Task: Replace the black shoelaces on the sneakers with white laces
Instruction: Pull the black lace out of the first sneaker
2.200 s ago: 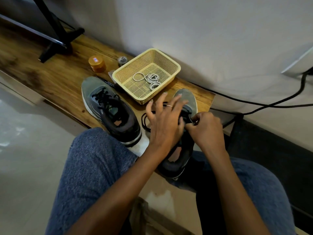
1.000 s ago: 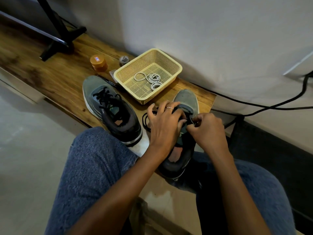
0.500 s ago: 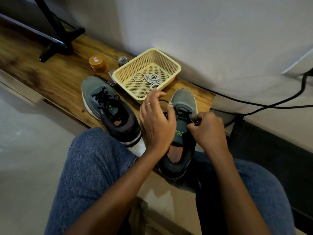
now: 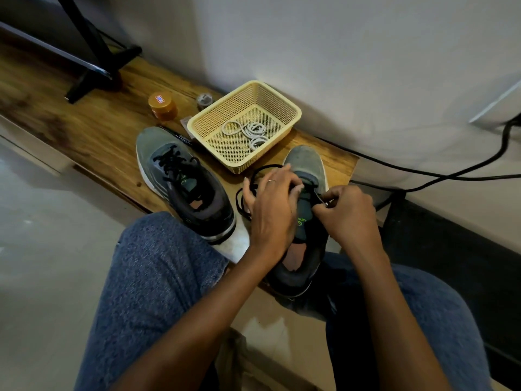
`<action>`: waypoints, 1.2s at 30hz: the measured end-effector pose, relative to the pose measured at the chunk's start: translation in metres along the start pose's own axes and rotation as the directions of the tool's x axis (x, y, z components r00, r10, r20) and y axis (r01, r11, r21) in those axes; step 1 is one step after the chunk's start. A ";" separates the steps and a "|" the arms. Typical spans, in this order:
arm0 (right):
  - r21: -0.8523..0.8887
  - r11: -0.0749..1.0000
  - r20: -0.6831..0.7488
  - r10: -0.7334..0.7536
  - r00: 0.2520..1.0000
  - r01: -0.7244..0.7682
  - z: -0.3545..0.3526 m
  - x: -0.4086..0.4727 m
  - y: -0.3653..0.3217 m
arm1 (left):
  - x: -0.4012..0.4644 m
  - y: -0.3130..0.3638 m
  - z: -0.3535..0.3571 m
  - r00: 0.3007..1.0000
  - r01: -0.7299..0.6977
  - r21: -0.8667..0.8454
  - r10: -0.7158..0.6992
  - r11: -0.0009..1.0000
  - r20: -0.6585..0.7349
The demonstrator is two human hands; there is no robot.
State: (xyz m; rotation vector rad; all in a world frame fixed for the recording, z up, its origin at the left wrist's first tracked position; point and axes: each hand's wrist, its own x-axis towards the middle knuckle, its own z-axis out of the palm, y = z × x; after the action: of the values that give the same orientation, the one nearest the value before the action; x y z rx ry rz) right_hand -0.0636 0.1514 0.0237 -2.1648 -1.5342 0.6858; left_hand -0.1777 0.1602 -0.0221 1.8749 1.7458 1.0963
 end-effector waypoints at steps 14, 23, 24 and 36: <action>-0.012 0.999 0.005 -0.032 0.999 0.032 0.000 0.001 0.000 | 0.013 0.006 -0.011 0.888 0.112 -0.395 -0.270 0.912 -0.371; -0.017 1.000 0.017 -0.025 1.000 0.025 -0.001 -0.001 -0.001 | 0.003 -0.006 -0.002 0.969 -0.236 0.352 0.191 0.906 0.157; -0.014 1.000 0.021 -0.016 1.000 0.017 -0.001 -0.001 -0.001 | 0.004 -0.008 -0.001 0.970 -0.238 0.361 0.200 0.902 0.139; -0.027 0.995 0.000 0.099 0.995 -0.099 -0.005 0.003 0.006 | 0.024 0.007 -0.023 0.859 0.125 -0.495 -0.343 0.860 -0.379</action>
State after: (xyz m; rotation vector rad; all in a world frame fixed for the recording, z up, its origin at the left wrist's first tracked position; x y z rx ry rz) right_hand -0.0551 0.1522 0.0235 -2.2742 -1.4524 0.7015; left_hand -0.1909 0.1760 0.0043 1.1330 1.6853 1.7636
